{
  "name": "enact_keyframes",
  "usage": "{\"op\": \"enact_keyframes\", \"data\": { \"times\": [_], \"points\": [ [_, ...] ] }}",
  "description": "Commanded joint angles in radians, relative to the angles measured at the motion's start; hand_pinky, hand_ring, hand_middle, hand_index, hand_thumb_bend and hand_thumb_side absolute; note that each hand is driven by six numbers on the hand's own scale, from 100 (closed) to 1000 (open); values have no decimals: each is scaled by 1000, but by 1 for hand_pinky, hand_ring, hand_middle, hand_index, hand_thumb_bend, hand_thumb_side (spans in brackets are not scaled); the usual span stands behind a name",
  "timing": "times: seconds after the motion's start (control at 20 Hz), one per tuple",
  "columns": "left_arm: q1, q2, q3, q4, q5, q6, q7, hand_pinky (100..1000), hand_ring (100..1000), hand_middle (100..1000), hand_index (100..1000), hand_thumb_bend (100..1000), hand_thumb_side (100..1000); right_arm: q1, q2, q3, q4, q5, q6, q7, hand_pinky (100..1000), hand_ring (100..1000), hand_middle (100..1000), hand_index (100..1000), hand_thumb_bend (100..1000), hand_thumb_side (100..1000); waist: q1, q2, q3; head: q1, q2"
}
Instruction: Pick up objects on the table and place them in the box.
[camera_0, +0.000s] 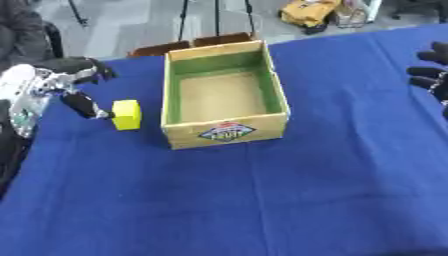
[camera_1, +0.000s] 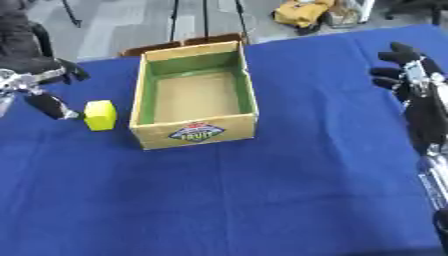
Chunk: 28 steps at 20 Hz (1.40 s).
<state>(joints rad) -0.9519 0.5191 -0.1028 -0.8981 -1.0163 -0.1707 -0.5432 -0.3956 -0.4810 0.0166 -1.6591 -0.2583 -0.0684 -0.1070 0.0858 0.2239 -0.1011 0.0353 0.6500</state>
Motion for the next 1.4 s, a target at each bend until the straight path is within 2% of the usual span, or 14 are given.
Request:
{"op": "enact_keyframes", "data": {
  "times": [0.05,0.75,1.1,1.4],
  "points": [
    [-29,8,16,17,-21,-20,3,823,771,791,905,502,250,-14,-30,-2,-20,-1,0,3,807,764,798,903,165,794,-2,-13,-2,5,-10],
    [-26,-15,16,40,15,-44,49,814,747,768,891,461,251,-20,-28,1,-22,-1,1,6,807,765,798,903,161,796,4,-5,-17,7,-17],
    [-15,-29,6,43,-11,-45,55,791,696,721,858,418,243,-21,-27,0,-22,0,1,6,807,765,798,904,155,800,7,3,-23,6,-15],
    [-5,-36,4,51,-38,-44,71,709,611,644,810,358,234,-20,-26,-1,-21,0,1,5,807,765,798,904,166,799,6,5,-24,4,-15]
  ]
}}
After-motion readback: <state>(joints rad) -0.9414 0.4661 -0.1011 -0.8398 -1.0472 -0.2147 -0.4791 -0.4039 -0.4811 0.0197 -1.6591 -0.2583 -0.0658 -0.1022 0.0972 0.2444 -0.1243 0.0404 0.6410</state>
